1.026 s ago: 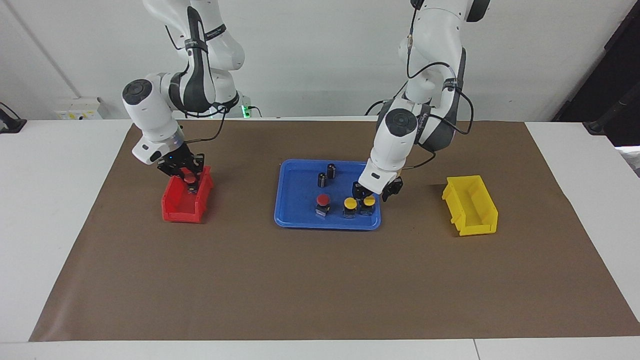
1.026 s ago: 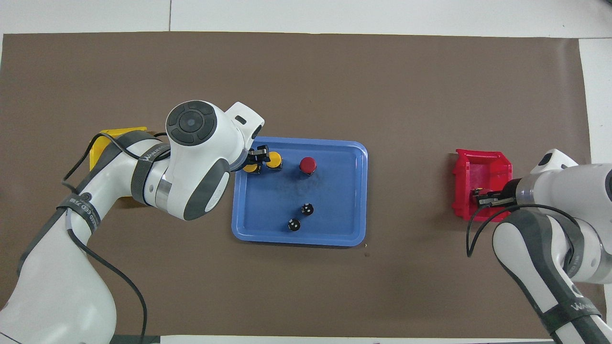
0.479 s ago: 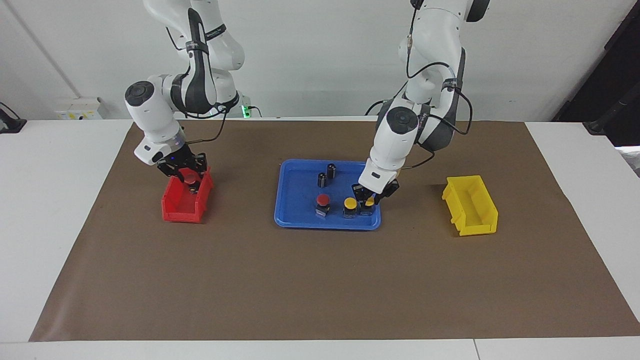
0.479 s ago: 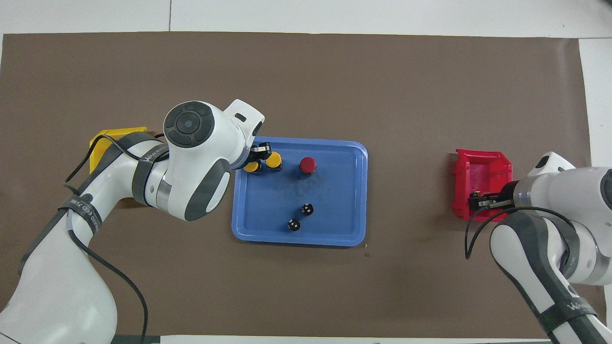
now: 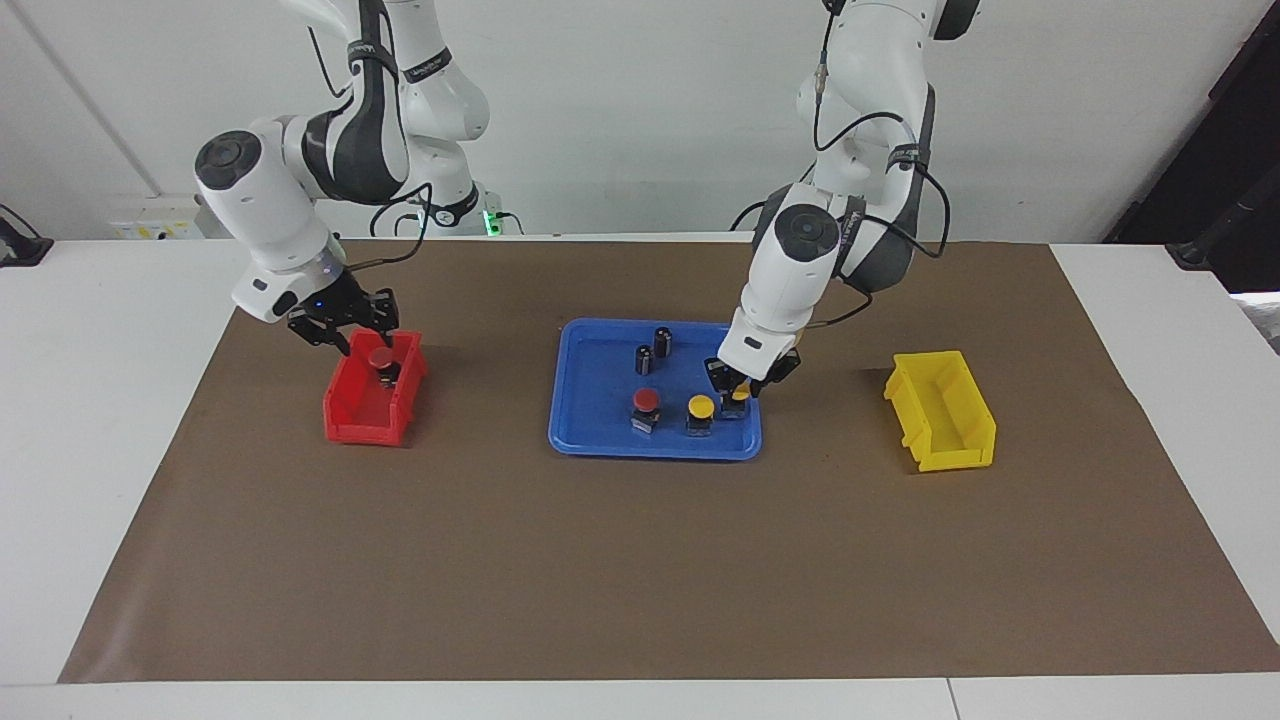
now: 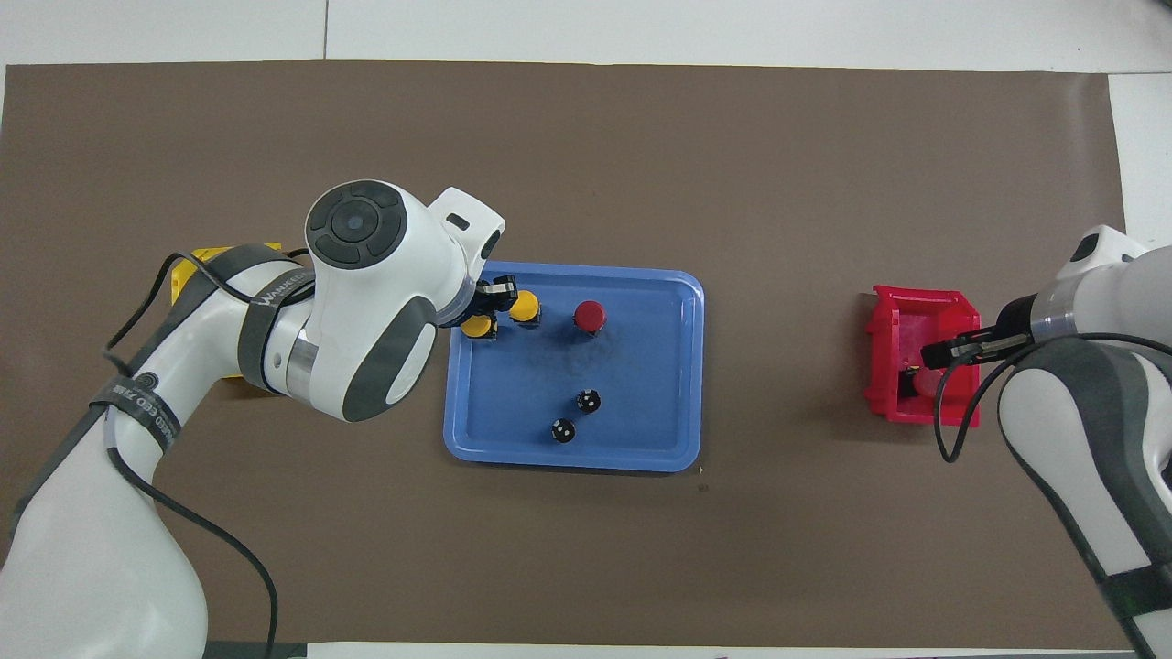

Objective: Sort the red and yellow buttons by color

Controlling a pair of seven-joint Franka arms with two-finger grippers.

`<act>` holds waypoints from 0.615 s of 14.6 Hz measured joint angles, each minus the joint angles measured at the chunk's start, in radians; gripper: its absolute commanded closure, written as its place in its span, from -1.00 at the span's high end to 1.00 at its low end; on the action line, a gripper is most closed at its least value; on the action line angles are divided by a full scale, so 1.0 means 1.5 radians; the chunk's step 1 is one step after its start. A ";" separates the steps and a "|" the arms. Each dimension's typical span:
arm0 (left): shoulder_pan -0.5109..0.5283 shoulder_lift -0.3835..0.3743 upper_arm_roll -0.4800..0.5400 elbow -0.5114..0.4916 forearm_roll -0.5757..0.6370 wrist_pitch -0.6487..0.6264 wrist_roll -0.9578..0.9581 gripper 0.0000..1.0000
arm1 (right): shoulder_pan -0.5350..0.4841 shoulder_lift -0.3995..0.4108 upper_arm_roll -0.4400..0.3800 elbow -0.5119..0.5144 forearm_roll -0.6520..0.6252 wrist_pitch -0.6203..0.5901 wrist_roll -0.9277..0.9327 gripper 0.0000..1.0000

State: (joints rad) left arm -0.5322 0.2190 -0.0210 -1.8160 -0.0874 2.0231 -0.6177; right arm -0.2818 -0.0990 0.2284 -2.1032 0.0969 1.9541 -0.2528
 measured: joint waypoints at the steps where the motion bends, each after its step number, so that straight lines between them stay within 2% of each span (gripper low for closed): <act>1: 0.001 -0.017 0.004 0.017 -0.002 -0.037 0.000 -0.97 | 0.017 0.012 0.002 0.035 0.000 -0.018 0.031 0.43; 3: 0.023 -0.050 0.015 0.052 -0.002 -0.118 0.005 -0.97 | 0.085 0.045 0.007 0.102 0.001 -0.027 0.137 0.43; 5: 0.086 -0.074 0.021 0.069 -0.002 -0.168 0.070 -0.97 | 0.181 0.082 0.012 0.157 -0.007 -0.026 0.283 0.43; 7: 0.176 -0.087 0.027 0.071 -0.001 -0.176 0.164 -0.97 | 0.281 0.136 0.015 0.212 -0.049 -0.009 0.443 0.43; 9: 0.237 -0.089 0.033 0.072 0.012 -0.175 0.236 -0.97 | 0.351 0.195 0.016 0.249 -0.076 0.019 0.549 0.46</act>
State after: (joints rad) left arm -0.1773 0.0855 0.0291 -1.7082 -0.0694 1.7608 -0.2642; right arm 0.2443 0.1932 0.2530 -1.7302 -0.0169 1.9820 0.5710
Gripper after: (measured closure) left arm 0.581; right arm 0.282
